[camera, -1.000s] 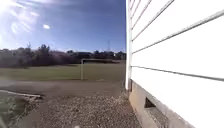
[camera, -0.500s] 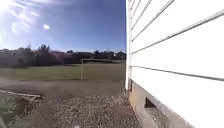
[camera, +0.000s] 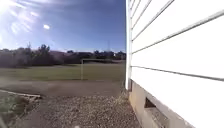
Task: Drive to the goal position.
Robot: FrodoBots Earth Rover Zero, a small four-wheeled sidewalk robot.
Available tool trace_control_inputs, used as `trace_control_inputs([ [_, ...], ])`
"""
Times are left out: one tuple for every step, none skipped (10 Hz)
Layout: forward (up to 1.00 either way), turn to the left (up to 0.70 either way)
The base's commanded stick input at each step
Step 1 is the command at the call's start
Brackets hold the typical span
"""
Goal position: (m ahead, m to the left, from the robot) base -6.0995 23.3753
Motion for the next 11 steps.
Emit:
trace_control_inputs([
  [0.05, 0.00],
  [0.05, 0.00],
  [0.05, 0.00],
  [0.05, 0.00],
  [0.05, 0.00],
  [0.05, 0.00],
  [0.05, 0.00],
  [0.05, 0.00],
  [0.04, 0.00],
  [0.05, 0.00],
  [0.05, 0.00],
])
